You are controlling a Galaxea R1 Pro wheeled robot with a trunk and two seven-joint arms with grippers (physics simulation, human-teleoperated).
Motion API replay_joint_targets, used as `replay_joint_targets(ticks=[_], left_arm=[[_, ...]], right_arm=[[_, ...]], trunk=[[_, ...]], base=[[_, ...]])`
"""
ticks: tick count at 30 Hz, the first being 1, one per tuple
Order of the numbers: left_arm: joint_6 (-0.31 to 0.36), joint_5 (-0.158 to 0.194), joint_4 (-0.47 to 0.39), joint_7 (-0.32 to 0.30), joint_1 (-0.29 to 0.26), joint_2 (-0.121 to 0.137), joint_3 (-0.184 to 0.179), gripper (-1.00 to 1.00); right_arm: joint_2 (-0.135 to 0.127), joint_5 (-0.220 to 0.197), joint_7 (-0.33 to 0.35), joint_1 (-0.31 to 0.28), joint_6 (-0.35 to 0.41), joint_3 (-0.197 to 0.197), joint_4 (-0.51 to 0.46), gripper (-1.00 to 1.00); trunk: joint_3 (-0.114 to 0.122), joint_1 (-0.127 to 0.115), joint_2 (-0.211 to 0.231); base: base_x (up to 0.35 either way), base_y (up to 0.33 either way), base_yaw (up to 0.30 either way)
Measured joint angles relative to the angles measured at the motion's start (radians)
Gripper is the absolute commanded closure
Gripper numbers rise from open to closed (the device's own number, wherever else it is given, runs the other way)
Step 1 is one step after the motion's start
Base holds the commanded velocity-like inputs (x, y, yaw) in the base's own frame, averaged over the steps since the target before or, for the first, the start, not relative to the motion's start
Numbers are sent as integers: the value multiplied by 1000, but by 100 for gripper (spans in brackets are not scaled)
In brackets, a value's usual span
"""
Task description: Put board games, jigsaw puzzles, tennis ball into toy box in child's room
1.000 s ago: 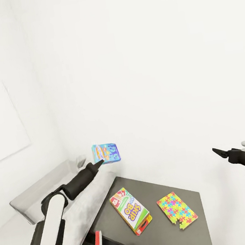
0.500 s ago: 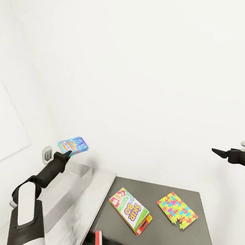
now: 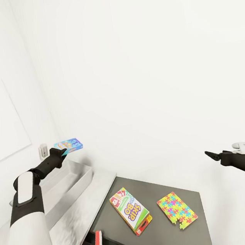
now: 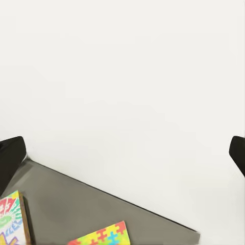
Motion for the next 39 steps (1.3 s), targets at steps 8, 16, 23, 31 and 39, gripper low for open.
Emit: replay_joint_targets(ticks=[8,16,23,31,39], left_arm=[[-16,-6,19,4,14,7,36,100],[-85,-12,54,9,23,12,58,100],[-136,-13,137,18,27,42,64,100],[-170,-4,211,10,28,72,64,100],[-178,-4,242,8,28,84,64,100]], right_arm=[[8,1,0,5,0,30,0,-100],[10,2,0,6,-1,41,0,-100],[10,2,0,6,0,53,0,-100],[9,2,3,6,0,59,0,-100],[9,3,55,6,0,60,0,-100]], trunk=[[0,0,0],[0,0,0],[0,0,0],[0,0,0],[-1,0,0]], base=[[0,0,0],[0,0,0],[0,0,0],[0,0,0],[0,0,0]])
